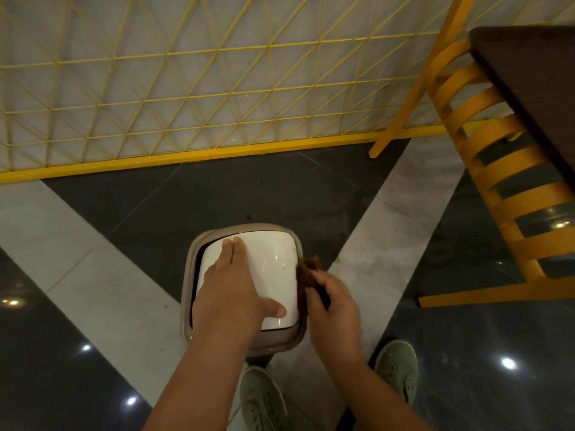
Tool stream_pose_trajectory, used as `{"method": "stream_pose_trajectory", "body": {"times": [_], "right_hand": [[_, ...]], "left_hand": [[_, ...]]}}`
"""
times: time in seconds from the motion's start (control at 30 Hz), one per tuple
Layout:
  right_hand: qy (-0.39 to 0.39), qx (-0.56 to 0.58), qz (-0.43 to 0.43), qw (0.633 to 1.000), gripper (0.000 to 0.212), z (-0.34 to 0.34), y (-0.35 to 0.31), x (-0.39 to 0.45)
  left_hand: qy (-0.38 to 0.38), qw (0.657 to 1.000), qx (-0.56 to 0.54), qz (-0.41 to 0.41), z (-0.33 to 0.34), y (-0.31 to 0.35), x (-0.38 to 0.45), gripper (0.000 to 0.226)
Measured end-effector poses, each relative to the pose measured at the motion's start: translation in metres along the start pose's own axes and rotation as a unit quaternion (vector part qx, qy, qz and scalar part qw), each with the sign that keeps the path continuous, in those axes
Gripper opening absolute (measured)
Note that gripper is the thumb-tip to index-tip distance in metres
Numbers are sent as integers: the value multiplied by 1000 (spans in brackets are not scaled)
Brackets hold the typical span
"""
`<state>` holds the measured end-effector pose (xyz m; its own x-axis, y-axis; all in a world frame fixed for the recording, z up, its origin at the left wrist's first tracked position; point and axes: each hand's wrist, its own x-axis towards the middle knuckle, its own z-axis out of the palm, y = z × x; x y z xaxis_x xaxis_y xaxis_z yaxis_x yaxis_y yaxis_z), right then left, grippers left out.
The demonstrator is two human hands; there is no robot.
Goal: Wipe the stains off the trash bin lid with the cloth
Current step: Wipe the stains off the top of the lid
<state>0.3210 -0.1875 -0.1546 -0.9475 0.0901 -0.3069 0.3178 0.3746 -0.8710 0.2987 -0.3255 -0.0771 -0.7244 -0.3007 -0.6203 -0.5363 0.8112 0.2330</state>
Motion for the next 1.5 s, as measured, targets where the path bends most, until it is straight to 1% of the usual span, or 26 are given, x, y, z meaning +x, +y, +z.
{"method": "stream_pose_trajectory", "body": {"times": [0.07, 0.17, 0.27, 0.37, 0.4, 0.47, 0.53, 0.6, 0.63, 0.73, 0.8, 0.87, 0.9, 0.97, 1.07, 1.1, 1.13, 1.2, 1.23, 1.3, 1.37, 1.43, 1.47, 1.5], "right_hand": [[-2, -6, 24, 1000, 38, 0, 10, -12], [-9, 2, 12, 1000, 47, -2, 16, -40], [-2, -17, -39, 999, 49, -3, 8, -50], [-12, -26, -100, 995, 40, -1, -10, -35], [-17, -29, -107, 994, 37, -1, -14, -26], [-17, -21, -85, 996, 33, 2, -14, -5], [-6, -14, -38, 999, 28, 3, -5, 10], [-6, -35, -8, 999, 26, 2, 5, 6], [-10, -43, -6, 999, 28, 1, 8, -3], [-19, -39, -58, 997, 34, -4, 4, -29], [-12, -56, -122, 991, 33, -3, -8, -29], [-11, -90, -194, 977, 30, 1, -22, -18], [-16, -108, -209, 972, 31, 3, -26, -11], [-20, -109, -189, 976, 32, 4, -22, -2], [-23, -67, -85, 994, 32, -2, 7, -6], [-28, -70, -61, 995, 31, -5, 16, -13], [-31, -78, -55, 995, 30, -7, 20, -22], [-26, -88, -94, 991, 28, -5, 17, -34], [-18, -96, -133, 986, 27, -2, 9, -35], [-15, -122, -214, 969, 30, 4, -15, -29], [-31, -153, -251, 956, 33, 7, -30, -15], [-39, -157, -243, 956, 33, 6, -27, -3], [-32, -142, -217, 965, 31, 4, -18, 2], [-27, -120, -174, 977, 30, 2, -10, 5]], "left_hand": [[-1, 1000, 5, 1, 0, 0, 0, 127], [-1, 1000, 7, 6, 0, -2, 1, 126], [1, 1000, 12, 6, 0, -1, 1, 124], [7, 1000, 7, 6, 0, -1, 2, 124], [9, 1000, 5, 6, 0, -1, 2, 125], [10, 1000, 8, 3, 0, 0, 3, 127], [9, 1000, 18, -2, 0, 1, 3, 127], [4, 1000, 21, -5, 0, 1, 3, 127], [2, 1000, 20, -4, 0, 1, 3, 127], [1, 1000, 11, -3, -1, -1, 4, 126], [9, 1000, 8, 1, 0, -1, 3, 126], [18, 1000, 5, 11, 0, -1, 3, 123], [20, 1000, 3, 13, 0, -1, 3, 123], [19, 1000, 6, 12, -1, 0, 3, 125], [12, 1000, 21, 5, -2, 1, 2, 126], [9, 1000, 25, 5, -2, 1, 1, 125], [8, 1000, 27, 6, -1, 1, 1, 125], [14, 1000, 21, 8, -1, -1, 2, 123], [20, 1000, 21, 11, -1, -2, 2, 120], [47, 998, 24, 20, 1, -4, 2, 105], [56, 998, 24, 28, 1, -3, 2, 99], [38, 999, 23, 26, 1, -2, 3, 109], [25, 999, 22, 21, 0, -1, 3, 117], [14, 1000, 22, 14, -1, -1, 3, 123]]}}
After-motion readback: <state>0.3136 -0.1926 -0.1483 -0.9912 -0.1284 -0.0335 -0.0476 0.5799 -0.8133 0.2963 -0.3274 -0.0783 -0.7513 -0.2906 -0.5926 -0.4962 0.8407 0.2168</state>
